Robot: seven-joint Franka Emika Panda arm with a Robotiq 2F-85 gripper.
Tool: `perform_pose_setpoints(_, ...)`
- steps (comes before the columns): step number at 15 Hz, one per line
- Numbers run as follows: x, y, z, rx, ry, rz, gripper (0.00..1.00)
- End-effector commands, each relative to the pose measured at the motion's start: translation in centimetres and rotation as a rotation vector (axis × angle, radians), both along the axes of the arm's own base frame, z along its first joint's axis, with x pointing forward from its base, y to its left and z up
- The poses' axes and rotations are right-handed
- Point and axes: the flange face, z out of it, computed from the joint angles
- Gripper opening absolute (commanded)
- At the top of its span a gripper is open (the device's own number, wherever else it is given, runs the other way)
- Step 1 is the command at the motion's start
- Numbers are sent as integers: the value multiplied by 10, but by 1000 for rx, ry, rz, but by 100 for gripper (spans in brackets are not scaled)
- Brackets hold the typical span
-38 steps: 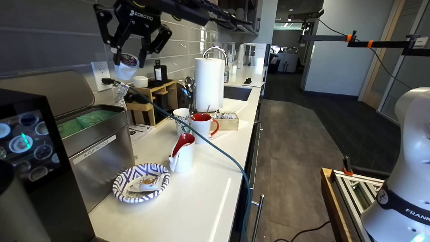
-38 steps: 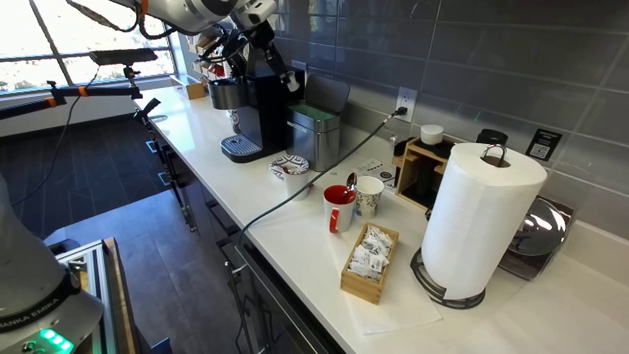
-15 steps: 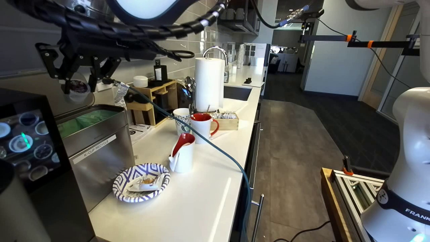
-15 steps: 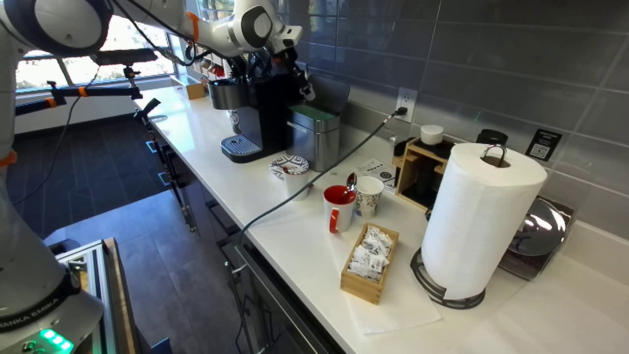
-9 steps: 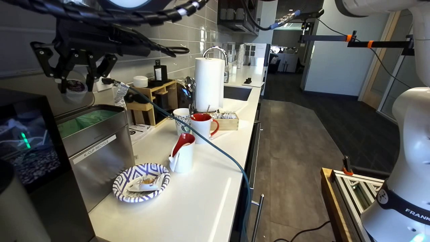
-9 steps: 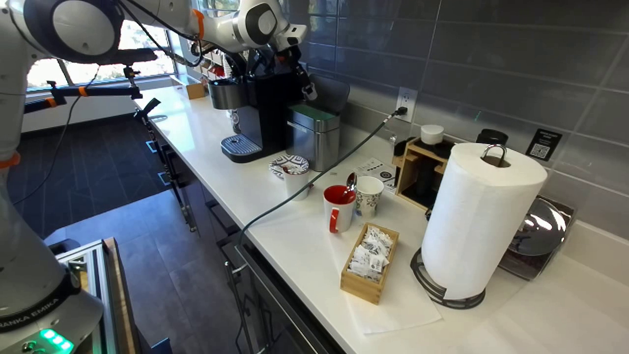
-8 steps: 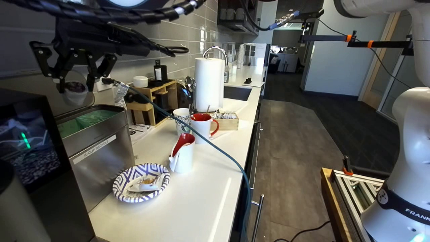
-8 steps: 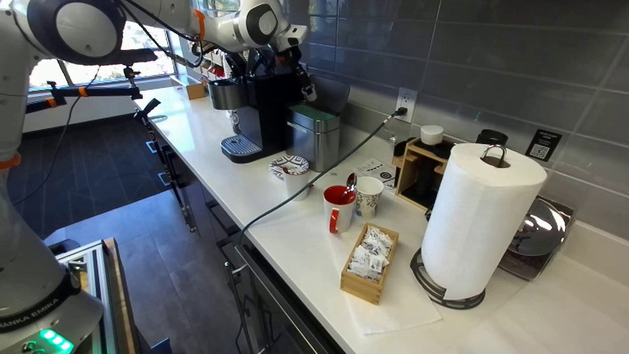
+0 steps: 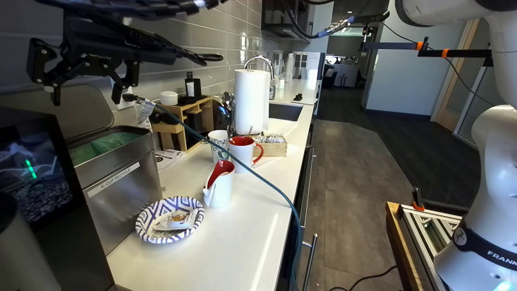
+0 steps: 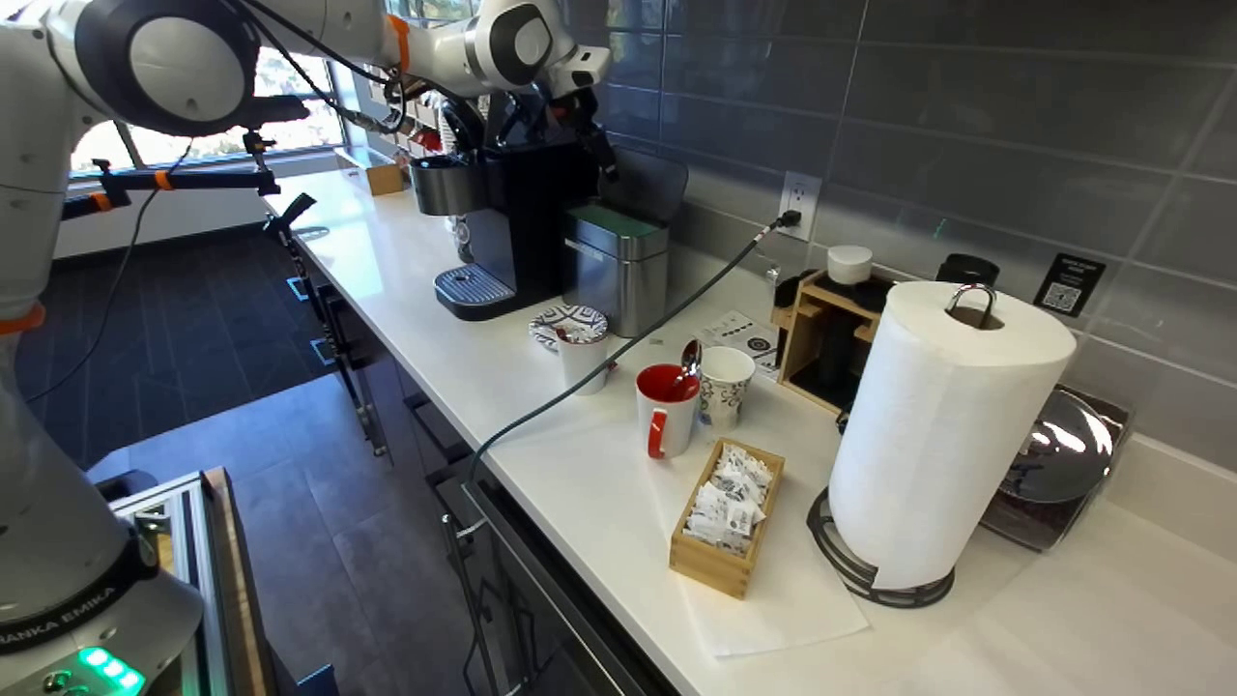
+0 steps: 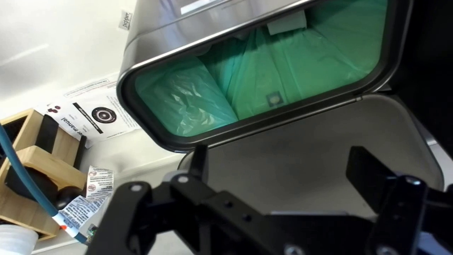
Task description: Pick up the white container and put it in the silver bin
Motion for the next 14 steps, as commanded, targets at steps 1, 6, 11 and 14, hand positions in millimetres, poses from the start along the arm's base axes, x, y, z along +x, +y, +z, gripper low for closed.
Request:
perform_pose_setpoints(1, -6, 8, 6, -51, -1, 114, 100)
perform_pose_setpoints(6, -34, 26, -2, -191, -15, 368, 100)
perform_pose_setpoints(11, -76, 33, 0, -257, -145, 463, 100)
perform_pose_setpoints(14, -109, 31, 9, -243, -211, 440, 100)
